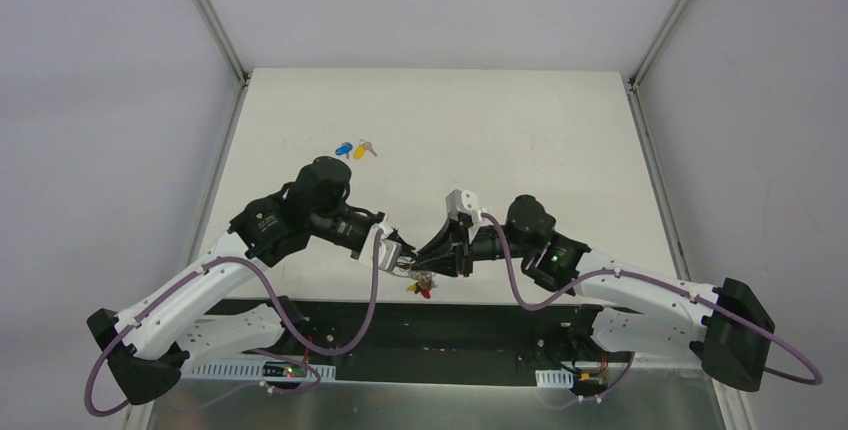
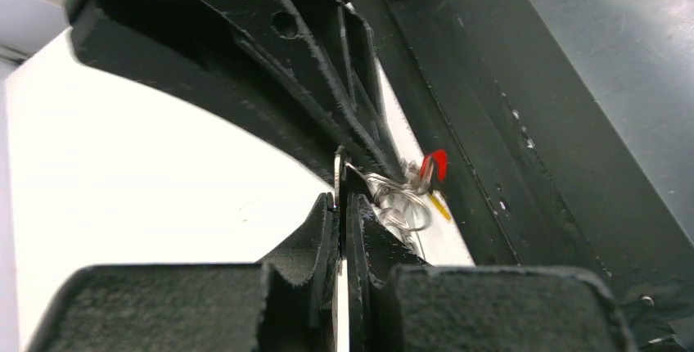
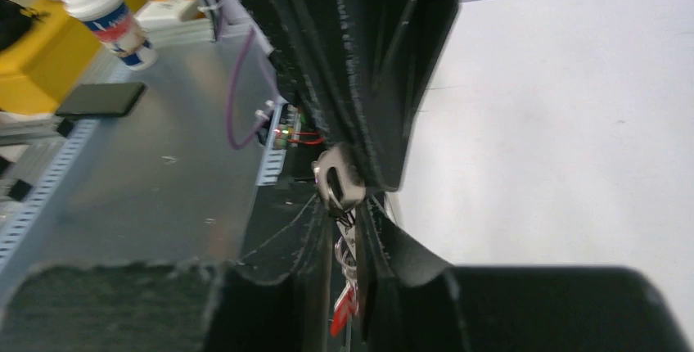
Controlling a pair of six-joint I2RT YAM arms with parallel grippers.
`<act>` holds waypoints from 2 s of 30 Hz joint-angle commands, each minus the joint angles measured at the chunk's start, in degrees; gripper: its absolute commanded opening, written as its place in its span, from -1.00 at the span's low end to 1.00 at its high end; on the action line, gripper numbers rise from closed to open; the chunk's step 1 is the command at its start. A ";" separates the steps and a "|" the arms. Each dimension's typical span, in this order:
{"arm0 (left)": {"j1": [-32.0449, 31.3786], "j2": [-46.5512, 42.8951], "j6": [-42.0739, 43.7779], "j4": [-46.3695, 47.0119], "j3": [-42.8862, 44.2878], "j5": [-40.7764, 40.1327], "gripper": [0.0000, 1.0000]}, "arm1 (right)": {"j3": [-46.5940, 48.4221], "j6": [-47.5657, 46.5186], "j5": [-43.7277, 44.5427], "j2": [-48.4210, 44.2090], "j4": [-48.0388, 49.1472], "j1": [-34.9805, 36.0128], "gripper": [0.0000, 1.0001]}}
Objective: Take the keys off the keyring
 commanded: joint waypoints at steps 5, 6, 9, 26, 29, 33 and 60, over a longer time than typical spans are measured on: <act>-0.25 -1.81 0.45 2.78 0.80 2.38 -1.00 | 2.51 4.33 -2.56 -0.17 7.00 0.54 -0.74; -0.25 -2.03 0.55 2.78 0.90 1.95 -1.00 | 2.46 4.35 -2.15 -0.56 6.02 0.51 -0.74; -0.32 -2.75 0.50 2.78 1.02 0.92 -1.00 | 1.73 4.45 0.04 -2.47 4.66 0.58 -0.90; -0.27 -2.19 0.69 4.68 -1.11 -8.70 -1.00 | -2.97 35.29 37.73 -7.32 10.76 0.80 -1.00; -0.26 -1.87 0.30 5.50 -1.44 -10.56 -1.00 | -1.93 38.08 42.86 -7.87 4.12 0.83 -1.00; -0.29 -2.15 0.19 6.88 -2.20 -13.47 -1.00 | 0.08 39.86 44.44 -8.87 -4.43 0.79 -1.00; -0.37 -2.12 -1.06 8.93 -3.86 -12.08 -1.00 | -2.70 14.98 33.50 -11.15 -5.56 0.40 -0.10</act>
